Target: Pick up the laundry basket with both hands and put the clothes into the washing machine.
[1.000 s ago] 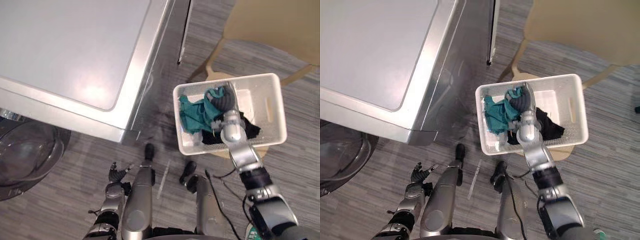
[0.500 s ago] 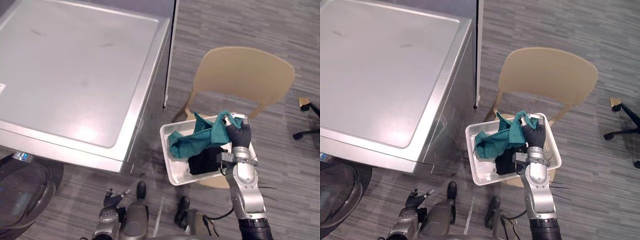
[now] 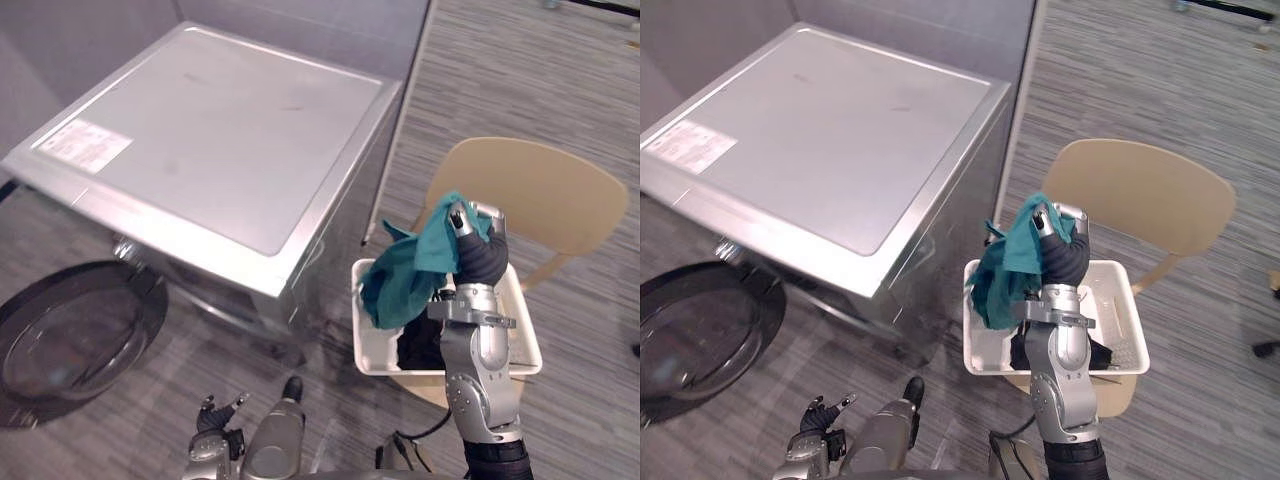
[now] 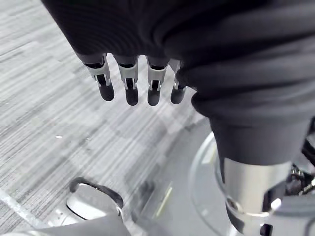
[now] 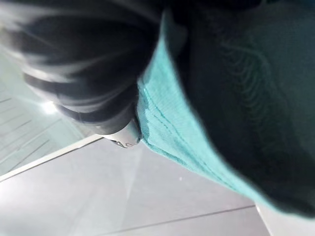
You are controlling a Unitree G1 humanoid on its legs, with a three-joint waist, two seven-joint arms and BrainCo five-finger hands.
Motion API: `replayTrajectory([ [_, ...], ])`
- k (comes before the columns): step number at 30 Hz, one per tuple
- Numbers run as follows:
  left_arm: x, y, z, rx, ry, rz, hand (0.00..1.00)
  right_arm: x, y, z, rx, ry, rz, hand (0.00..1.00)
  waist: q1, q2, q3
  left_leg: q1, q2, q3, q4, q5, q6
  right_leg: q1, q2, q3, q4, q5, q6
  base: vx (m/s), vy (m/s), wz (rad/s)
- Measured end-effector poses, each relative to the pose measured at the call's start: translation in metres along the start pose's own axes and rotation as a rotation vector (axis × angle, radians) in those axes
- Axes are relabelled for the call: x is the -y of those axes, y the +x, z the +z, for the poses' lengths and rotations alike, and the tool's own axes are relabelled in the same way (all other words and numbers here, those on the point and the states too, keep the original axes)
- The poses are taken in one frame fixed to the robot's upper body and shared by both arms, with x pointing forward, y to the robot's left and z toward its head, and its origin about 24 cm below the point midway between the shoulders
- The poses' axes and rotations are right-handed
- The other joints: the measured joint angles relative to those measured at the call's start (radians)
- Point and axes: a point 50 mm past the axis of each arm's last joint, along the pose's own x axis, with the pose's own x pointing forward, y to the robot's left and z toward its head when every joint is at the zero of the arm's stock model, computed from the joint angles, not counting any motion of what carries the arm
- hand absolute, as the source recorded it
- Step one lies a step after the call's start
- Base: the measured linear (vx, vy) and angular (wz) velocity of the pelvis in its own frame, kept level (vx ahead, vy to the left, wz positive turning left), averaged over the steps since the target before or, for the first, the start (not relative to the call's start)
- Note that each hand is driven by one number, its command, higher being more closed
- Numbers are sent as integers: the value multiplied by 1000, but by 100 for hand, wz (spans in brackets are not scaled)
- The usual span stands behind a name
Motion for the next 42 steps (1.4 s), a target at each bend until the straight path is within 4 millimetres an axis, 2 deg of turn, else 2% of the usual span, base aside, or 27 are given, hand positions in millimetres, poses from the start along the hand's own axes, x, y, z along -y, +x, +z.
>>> replayTrajectory([
  [1,2,-2,-2,3,-17,-5,0,0,1,1,6,1,-6,100,-2,22,-13,-25,10,-40,-22,29,-22,6,18,-59,-35,-48,-27,-440,-342,74],
  [2,3,-4,-4,0,-30,-8,0,2,1,1,11,-3,-20,100,-5,37,-17,-24,20,-60,-96,72,13,-4,39,-100,-43,-77,-64,-401,-306,84],
  [3,5,-5,-7,-10,-34,-12,0,5,1,1,10,-14,-27,100,-8,58,-21,-20,48,-53,-147,86,39,-9,61,-127,-43,-66,-81,-407,-305,117],
  [4,7,-6,-8,-11,-25,-25,0,12,2,4,22,-44,-58,100,-28,75,-20,-7,98,20,-230,11,111,-6,67,-194,-80,-33,-116,-385,-249,144],
  [5,4,-5,-4,9,-21,-20,0,21,5,8,40,-73,-86,100,-35,62,-12,-12,99,96,-193,18,88,0,51,-250,-102,-9,-143,-354,-224,146],
  [6,4,-5,-3,15,-22,-20,0,25,6,10,49,-88,-98,100,-33,62,-15,-8,93,130,-150,25,78,0,43,-272,-113,4,-151,-322,-198,113],
  [8,3,-8,-10,1,-11,-23,0,30,8,15,74,-133,-111,100,-39,62,-34,19,77,198,16,24,78,-5,29,-339,-158,55,-167,-280,-174,94],
  [10,5,-10,-11,14,0,-32,0,33,10,18,89,-160,-115,100,-54,71,-40,81,79,254,110,-50,63,-11,26,-395,-201,96,-177,-219,-64,95],
  [11,7,-11,-4,42,3,-44,0,35,11,20,100,-176,-125,100,-61,74,-42,129,85,269,125,-93,55,-16,26,-436,-228,121,-183,-233,-2,99],
  [12,11,-12,5,84,3,-59,0,38,12,22,112,-200,-135,100,-61,75,-46,176,97,285,113,-122,35,-19,26,-469,-253,144,-186,-225,15,96],
  [13,14,-13,12,113,5,-70,0,40,12,23,118,-207,-140,100,-62,72,-48,204,101,296,92,-130,31,-19,25,-489,-265,154,-186,-201,40,96],
  [14,21,-16,28,186,9,-100,0,43,14,27,137,-221,-150,100,-64,71,-51,262,100,302,8,-130,23,-18,24,-529,-289,174,-182,-176,58,104],
  [15,30,-22,46,272,10,-139,0,43,18,33,165,-228,-145,100,-68,78,-58,314,100,301,-123,-117,15,-19,27,-570,-308,195,-174,-174,72,104],
  [16,35,-26,55,319,9,-160,0,43,20,35,178,-231,-138,100,-72,85,-63,335,99,299,-187,-104,-3,-20,28,-590,-313,202,-170,-180,104,103],
  [17,44,-35,74,416,1,-200,0,40,26,39,204,-226,-122,100,-84,96,-72,362,100,294,-279,-90,-20,-25,28,-627,-313,210,-160,-151,105,74],
  [18,47,-40,84,465,-2,-218,0,38,27,40,213,-217,-116,100,-84,92,-77,371,100,291,-306,-80,-20,-31,21,-632,-308,212,-156,-180,166,60],
  [20,55,-64,112,639,-32,-278,0,17,36,41,239,-171,-21,100,-70,82,-89,376,74,292,-325,-51,2,-31,-1,-628,-314,243,-127,-145,177,12],
  [21,58,-70,118,685,-32,-297,0,9,38,41,247,-155,17,100,-67,82,-93,377,67,292,-325,-49,6,-30,-7,-626,-314,248,-124,-113,150,2],
  [23,68,-96,141,853,-22,-373,0,-21,40,37,251,-91,156,100,-61,83,-117,378,48,289,-334,-37,24,-28,-17,-625,-324,266,-110,-85,122,5],
  [24,72,-101,145,885,-19,-398,0,-30,40,36,248,-73,198,100,-60,83,-122,379,45,288,-336,-34,28,-26,-19,-625,-328,271,-110,-60,93,5],
  [26,94,-121,156,974,5,-503,0,-65,37,33,236,10,363,100,-60,83,-125,405,36,287,-358,-18,42,-4,-23,-626,-343,288,-103,-62,68,3],
  [29,122,-144,166,1067,75,-623,0,-101,29,32,220,112,534,100,-60,72,-136,418,31,286,-376,-3,47,2,-23,-626,-346,295,-104,-48,27,1],
  [32,144,-167,181,1193,149,-697,0,-134,20,33,201,228,663,100,-61,62,-144,435,33,289,-420,29,51,4,-18,-622,-365,313,-109,-55,4,-5],
  [34,152,-173,192,1262,187,-679,0,-147,16,32,180,280,709,100,-61,60,-146,441,36,292,-436,42,52,6,-6,-617,-381,329,-114,-71,-11,-11],
  [35,155,-174,198,1288,207,-658,100,-154,15,29,160,302,728,100,-61,58,-146,443,38,296,-436,43,53,6,-3,-611,-388,337,-115,-80,-5,-14],
  [38,159,-172,204,1318,242,-619,100,-161,12,25,124,338,756,100,-61,55,-148,446,41,309,-436,47,57,14,11,-597,-416,361,-119,-63,2,-14],
  [42,160,-164,200,1290,274,-601,100,-161,13,20,79,379,747,100,-62,50,-151,446,43,316,-439,50,57,14,17,-591,-432,376,-120,-39,1,-8],
])
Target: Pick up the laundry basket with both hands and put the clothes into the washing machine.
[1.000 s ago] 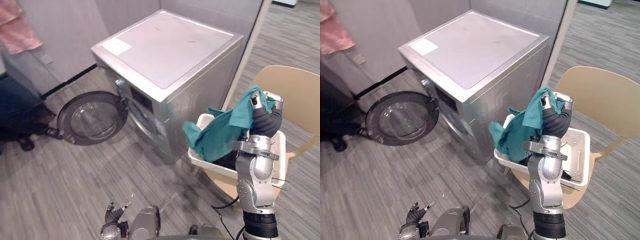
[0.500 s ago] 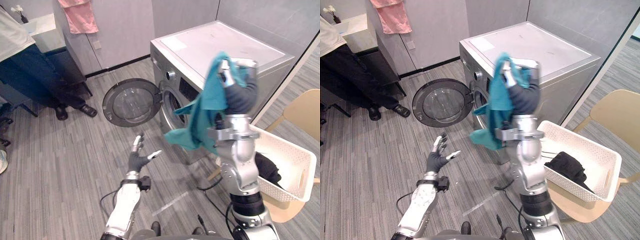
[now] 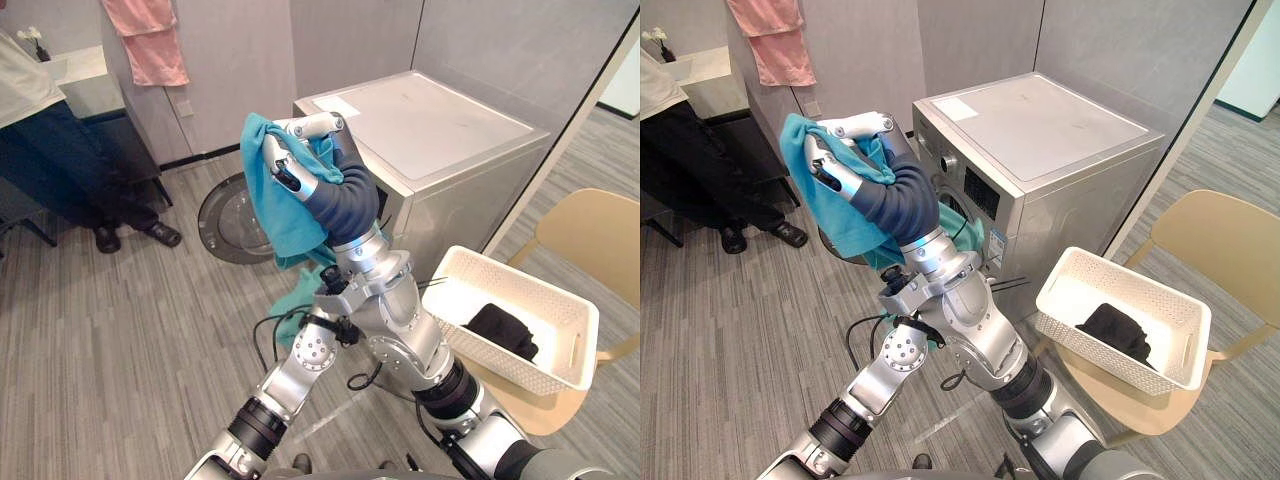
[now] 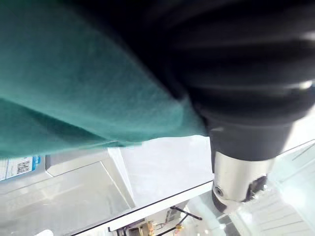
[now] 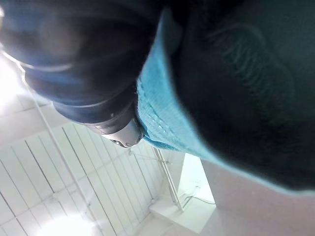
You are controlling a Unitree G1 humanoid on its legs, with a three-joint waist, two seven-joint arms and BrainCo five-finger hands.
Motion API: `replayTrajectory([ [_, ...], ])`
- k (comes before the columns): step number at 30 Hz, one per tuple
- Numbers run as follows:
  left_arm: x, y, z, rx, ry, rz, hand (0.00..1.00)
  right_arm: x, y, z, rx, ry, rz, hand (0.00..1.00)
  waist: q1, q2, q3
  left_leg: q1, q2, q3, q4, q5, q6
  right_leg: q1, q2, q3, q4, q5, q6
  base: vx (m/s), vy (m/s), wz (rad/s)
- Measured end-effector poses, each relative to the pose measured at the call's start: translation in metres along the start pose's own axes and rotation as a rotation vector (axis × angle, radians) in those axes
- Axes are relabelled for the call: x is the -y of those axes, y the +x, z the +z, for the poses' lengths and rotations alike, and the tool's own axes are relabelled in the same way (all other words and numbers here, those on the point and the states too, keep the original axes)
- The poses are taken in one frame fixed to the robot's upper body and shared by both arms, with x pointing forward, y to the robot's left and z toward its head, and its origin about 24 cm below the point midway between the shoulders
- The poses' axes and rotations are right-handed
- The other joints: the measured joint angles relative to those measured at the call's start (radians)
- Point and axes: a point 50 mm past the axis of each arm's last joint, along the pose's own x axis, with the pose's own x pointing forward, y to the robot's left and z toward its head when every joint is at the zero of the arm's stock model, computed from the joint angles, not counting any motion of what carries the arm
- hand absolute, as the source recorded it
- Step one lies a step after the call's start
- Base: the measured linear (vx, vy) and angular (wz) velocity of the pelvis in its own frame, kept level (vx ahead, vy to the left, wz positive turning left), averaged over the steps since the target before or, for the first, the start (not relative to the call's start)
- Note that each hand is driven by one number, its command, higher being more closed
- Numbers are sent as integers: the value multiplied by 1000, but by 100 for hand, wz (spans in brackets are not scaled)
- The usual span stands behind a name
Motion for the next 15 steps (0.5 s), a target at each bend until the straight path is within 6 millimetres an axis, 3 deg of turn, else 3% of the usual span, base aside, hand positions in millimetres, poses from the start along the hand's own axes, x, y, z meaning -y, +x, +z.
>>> replayTrajectory([
  [3,-2,-3,-4,-21,-3,19,100,1,-9,-5,-25,27,-21,100,0,-2,-1,2,3,6,-17,11,-2,-1,10,8,-20,12,-1,-8,-8,-7],
  [4,-4,-8,-10,-48,-9,35,100,3,-18,-10,-54,43,-40,0,-1,-4,-2,0,4,8,-17,11,-2,-4,11,10,-21,13,-1,18,-9,-5],
  [7,-14,-27,-29,-151,-30,97,100,13,-46,-21,-141,49,-121,0,-4,-6,-4,-11,4,8,-18,10,-2,-10,12,12,-24,13,0,26,-11,0],
  [9,-26,-47,-45,-245,-56,174,100,31,-75,-25,-222,-2,-235,0,-6,-6,-4,-25,6,-1,-20,10,-3,-11,14,7,-39,13,4,17,-8,10],
  [12,-41,-64,-54,-309,-97,260,100,58,-103,-19,-281,-138,-368,0,-3,-6,-3,-38,6,-22,-22,11,-4,-11,17,-10,-45,15,2,68,-15,19],
  [15,-54,-75,-57,-333,-122,320,100,73,-117,-11,-308,-250,-432,0,1,-6,-3,-43,5,-28,-21,12,-5,-11,20,-15,-46,13,4,77,-13,8],
])
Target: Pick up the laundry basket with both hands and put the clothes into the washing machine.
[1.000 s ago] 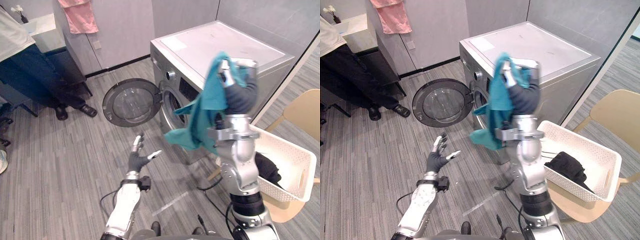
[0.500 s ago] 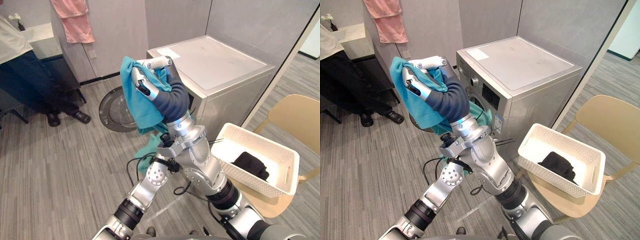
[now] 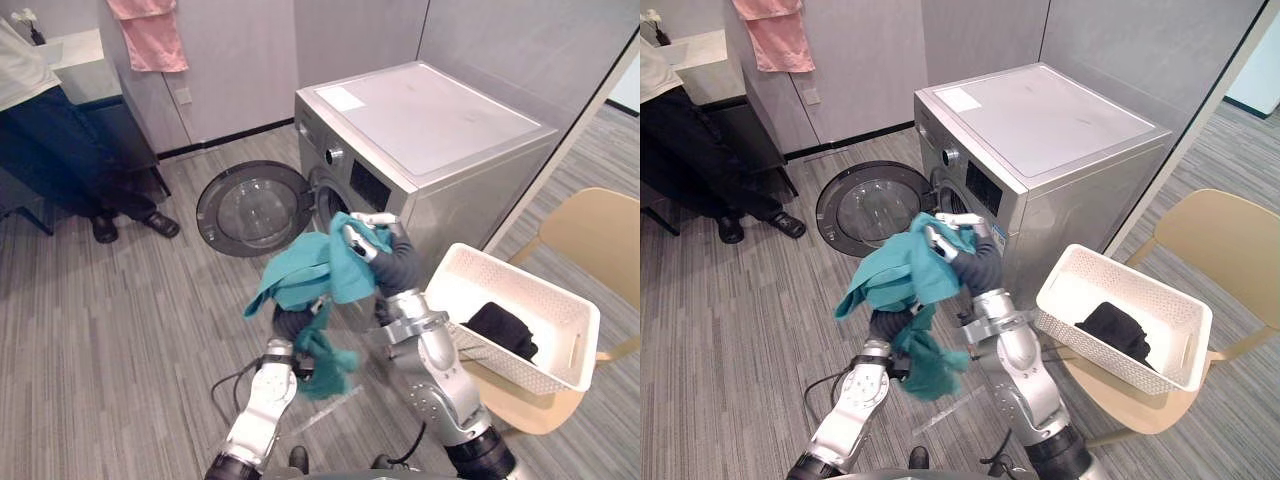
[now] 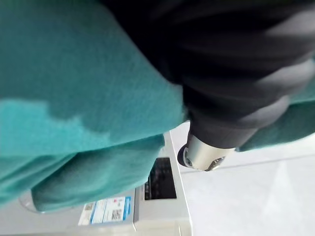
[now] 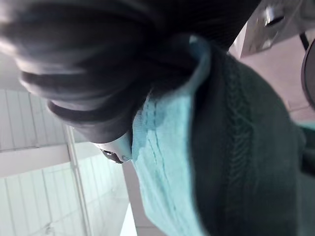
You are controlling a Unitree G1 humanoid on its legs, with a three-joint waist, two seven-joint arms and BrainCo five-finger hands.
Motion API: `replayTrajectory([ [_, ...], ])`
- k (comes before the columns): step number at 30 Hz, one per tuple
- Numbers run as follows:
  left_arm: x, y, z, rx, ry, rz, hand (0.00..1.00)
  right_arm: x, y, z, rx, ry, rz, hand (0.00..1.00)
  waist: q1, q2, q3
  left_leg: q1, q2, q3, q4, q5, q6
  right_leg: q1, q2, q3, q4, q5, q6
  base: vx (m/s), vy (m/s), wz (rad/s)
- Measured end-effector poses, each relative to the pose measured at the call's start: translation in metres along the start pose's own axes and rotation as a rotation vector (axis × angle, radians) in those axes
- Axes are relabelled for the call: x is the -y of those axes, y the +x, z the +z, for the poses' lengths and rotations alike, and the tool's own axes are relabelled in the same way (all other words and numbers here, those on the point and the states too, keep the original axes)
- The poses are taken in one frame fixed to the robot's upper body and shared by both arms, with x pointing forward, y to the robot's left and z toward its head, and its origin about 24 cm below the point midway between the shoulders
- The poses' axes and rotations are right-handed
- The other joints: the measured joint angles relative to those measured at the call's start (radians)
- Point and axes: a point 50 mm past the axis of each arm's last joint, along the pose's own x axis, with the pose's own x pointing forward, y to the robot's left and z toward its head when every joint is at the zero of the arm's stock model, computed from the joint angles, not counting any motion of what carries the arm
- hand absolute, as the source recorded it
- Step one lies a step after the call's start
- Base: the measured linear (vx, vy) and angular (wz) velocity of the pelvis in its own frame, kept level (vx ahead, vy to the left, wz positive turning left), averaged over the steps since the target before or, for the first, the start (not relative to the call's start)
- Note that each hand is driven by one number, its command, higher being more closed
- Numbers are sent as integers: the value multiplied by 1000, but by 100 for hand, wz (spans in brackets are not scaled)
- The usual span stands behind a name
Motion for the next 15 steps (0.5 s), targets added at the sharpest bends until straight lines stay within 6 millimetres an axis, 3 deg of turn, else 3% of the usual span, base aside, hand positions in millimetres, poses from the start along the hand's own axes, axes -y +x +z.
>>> replayTrajectory([
  [7,-36,-8,-9,-49,-70,152,100,58,-35,-6,-111,-353,-255,0,2,2,11,-49,-5,-62,2,3,-5,-18,-10,-56,9,-16,17,52,-7,27],
  [9,-43,-7,-9,-50,-80,181,100,88,-55,-11,-198,-461,-383,0,-3,-3,26,-108,-20,-89,27,-3,4,-42,-45,-119,50,-43,19,-15,25,74],
  [10,-45,-7,-9,-50,-85,187,100,95,-60,-13,-227,-484,-411,0,-3,-4,31,-117,-16,-68,31,-19,17,-47,-52,-134,61,-48,18,9,31,74],
  [11,-47,-7,-10,-55,-91,199,100,108,-70,-18,-285,-521,-465,0,-9,-9,42,-133,0,33,44,-39,47,-53,-68,-164,69,-51,19,52,-5,75],
  [12,-49,-8,-11,-63,-107,208,100,120,-80,-25,-354,-557,-494,0,-21,-5,52,-153,14,77,68,-32,48,-55,-78,-185,82,-60,32,79,-8,67],
  [13,-51,-11,-14,-74,-113,213,100,125,-86,-31,-403,-577,-501,0,-20,-2,54,-158,16,76,78,-18,27,-55,-81,-186,93,-67,35,86,-2,43],
  [15,-59,-22,-24,-122,-106,234,100,134,-107,-50,-546,-573,-540,0,-22,-11,56,-159,6,76,80,-25,28,-60,-108,-187,119,-85,51,123,32,17],
])
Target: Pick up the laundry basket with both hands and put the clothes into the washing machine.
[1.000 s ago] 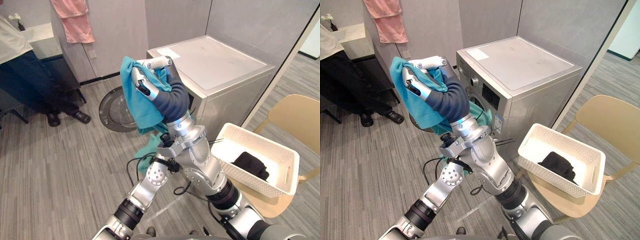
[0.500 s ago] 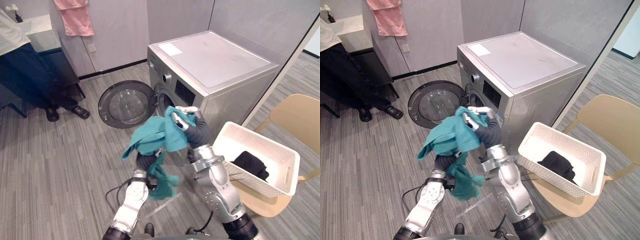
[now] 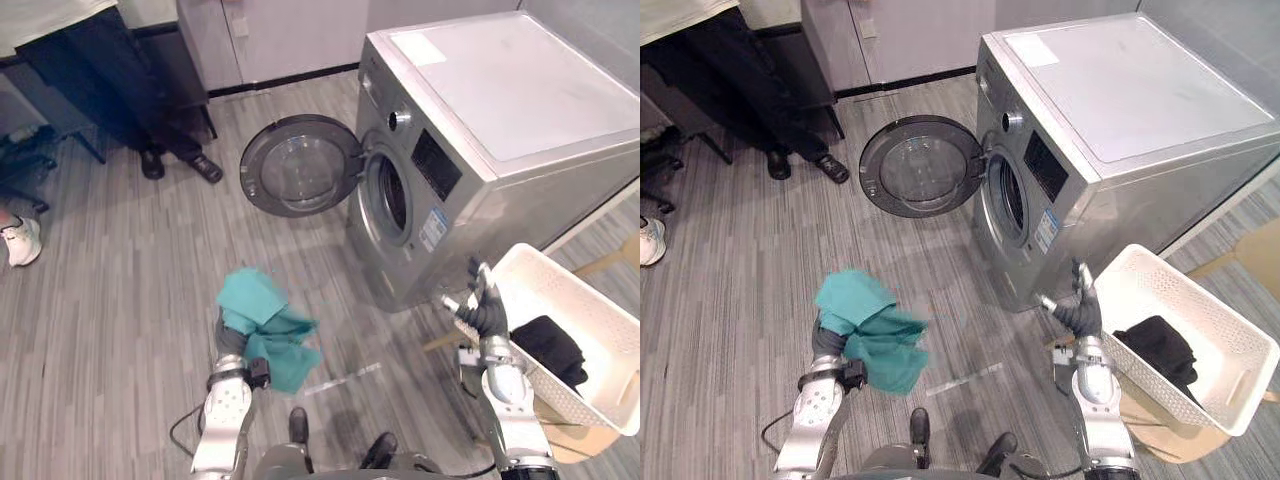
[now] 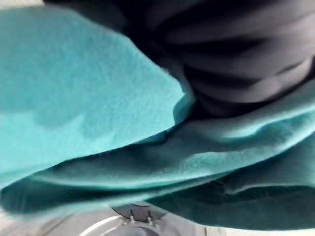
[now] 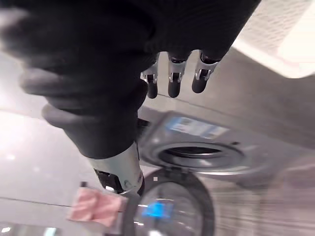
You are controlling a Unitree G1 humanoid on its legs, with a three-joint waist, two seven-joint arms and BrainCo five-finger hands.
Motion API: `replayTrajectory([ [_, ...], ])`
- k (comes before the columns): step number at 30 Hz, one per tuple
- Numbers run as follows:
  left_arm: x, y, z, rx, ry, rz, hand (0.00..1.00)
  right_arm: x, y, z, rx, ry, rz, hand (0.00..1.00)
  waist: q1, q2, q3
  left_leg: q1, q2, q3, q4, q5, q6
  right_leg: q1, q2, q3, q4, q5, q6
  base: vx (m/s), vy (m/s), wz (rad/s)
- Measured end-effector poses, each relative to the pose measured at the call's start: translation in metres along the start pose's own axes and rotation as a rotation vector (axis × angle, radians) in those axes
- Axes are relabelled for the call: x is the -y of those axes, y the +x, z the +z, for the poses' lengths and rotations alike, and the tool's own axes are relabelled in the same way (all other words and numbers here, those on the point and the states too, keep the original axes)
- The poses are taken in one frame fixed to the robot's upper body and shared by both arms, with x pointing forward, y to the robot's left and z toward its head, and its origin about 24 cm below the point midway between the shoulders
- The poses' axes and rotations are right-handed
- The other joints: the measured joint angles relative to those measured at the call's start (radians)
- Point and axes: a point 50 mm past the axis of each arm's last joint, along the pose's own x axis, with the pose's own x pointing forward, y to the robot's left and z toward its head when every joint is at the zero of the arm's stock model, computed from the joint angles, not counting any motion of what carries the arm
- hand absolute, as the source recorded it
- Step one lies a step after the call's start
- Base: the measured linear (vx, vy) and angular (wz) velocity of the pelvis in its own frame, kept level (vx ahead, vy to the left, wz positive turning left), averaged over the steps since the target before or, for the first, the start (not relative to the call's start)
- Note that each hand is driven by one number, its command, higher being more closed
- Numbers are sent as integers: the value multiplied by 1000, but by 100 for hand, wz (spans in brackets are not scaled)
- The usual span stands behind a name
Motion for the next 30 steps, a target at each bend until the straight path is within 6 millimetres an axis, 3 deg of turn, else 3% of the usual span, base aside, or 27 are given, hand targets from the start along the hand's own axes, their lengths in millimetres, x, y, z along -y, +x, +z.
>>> replayTrajectory([
  [2,-7,-5,-6,-29,8,5,100,-2,-5,-21,-98,-17,0,0,0,-11,14,-10,-20,6,49,-45,2,-11,-46,0,58,-31,21,147,79,11],
  [3,-8,-7,-9,-43,11,-5,100,-3,-10,-36,-173,-21,-1,0,-2,-24,30,-10,-37,13,104,-97,4,-11,-99,6,146,-68,39,149,103,23],
  [4,-8,-10,-13,-63,13,-12,100,-2,-18,-48,-235,-29,4,0,-3,-31,38,-2,-59,4,153,-141,13,-32,-153,46,274,-84,30,193,141,33],
  [5,-8,-12,-14,-72,15,-24,100,-2,-24,-54,-267,-29,10,0,-10,-39,52,5,-68,-5,188,-169,24,-66,-184,117,389,-67,-1,157,110,28],
  [7,-10,-14,-16,-81,32,-31,100,-9,-33,-61,-307,-8,31,0,-31,-28,67,47,-69,-43,211,-198,41,-163,-187,284,577,-12,-69,296,100,30],
  [8,-11,-11,-14,-70,48,-41,100,-14,-39,-67,-337,16,48,0,-44,-25,73,56,-51,-67,206,-211,39,-214,-116,361,578,-82,-15,371,43,31],
  [9,-12,-10,-13,-63,56,-42,100,-16,-40,-68,-341,23,50,0,-45,-27,75,58,-42,-72,202,-214,36,-236,-82,379,551,-97,-12,289,-20,24],
  [11,-10,-4,-10,-47,69,-58,100,-16,-40,-69,-348,27,46,0,-63,-28,83,86,-29,-103,163,-222,26,-311,25,416,332,-83,4,398,-72,35],
  [12,-4,-1,-9,-44,65,-84,100,-13,-42,-72,-363,21,38,0,-78,-17,91,121,-24,-131,136,-225,20,-323,61,420,195,-32,26,395,-96,61],
  [14,4,3,-7,-33,73,-125,100,-13,-44,-74,-372,18,40,0,-95,-28,99,178,-39,-154,123,-244,-5,-322,80,448,12,80,40,400,-129,74],
  [15,6,4,-7,-31,77,-135,100,-13,-46,-75,-377,17,41,0,-95,-34,100,199,-47,-162,129,-263,-15,-323,79,465,-5,112,32,497,-200,79],
  [16,11,3,-9,-42,78,-155,100,-12,-49,-78,-392,11,47,0,-101,-40,95,224,-44,-182,153,-298,-27,-317,74,491,34,188,-24,541,-213,70],
  [17,16,0,-10,-47,57,-161,100,-12,-48,-77,-391,6,61,0,-111,-7,100,220,-14,-175,231,-318,-53,-306,82,457,102,154,-43,541,-216,68],
  [18,21,-1,-8,-43,34,-164,100,-15,-47,-74,-378,10,78,0,-109,7,106,177,8,-164,365,-321,-57,-280,97,437,117,113,-50,653,-276,45],
  [19,24,-4,-9,-50,15,-162,100,-21,-46,-69,-353,8,112,0,-104,24,112,95,49,-136,614,-295,-78,-229,126,425,124,81,-76,427,-199,17],
  [20,25,-5,-10,-55,7,-166,100,-22,-46,-65,-335,8,120,0,-97,34,113,50,82,-126,746,-248,-80,-198,148,418,124,62,-87,650,-279,-28],
  [21,25,-8,-11,-63,4,-178,100,-26,-44,-54,-283,11,138,0,-70,37,114,-62,156,-114,1020,-174,-85,-136,192,431,119,24,-112,423,-159,-46],
  [23,32,-8,-9,-55,2,-208,100,-24,-39,-42,-231,33,119,0,-49,30,115,-154,203,-74,1153,-182,-74,-77,213,455,98,7,-125,528,-178,-59],
  [24,37,-9,-8,-52,-5,-236,100,-22,-38,-38,-213,47,105,0,-42,23,116,-199,205,-44,1134,-204,-40,-41,214,491,67,6,-125,432,-122,-56],
  [25,39,-9,-6,-45,-10,-244,100,-22,-38,-37,-209,48,98,0,-34,20,117,-213,205,-30,1106,-216,-28,-24,214,510,52,6,-125,394,-68,-74],
  [28,41,-10,-3,-34,-25,-241,100,-23,-40,-38,-219,47,107,0,-22,18,117,-209,188,-27,848,-278,-37,32,221,595,40,1,-119,335,59,-84],
  [30,42,-9,-1,-26,-24,-243,100,-28,-41,-38,-223,67,108,0,-19,12,119,-194,138,-103,680,-282,-39,53,220,676,48,-13,-106,296,233,-124],
])
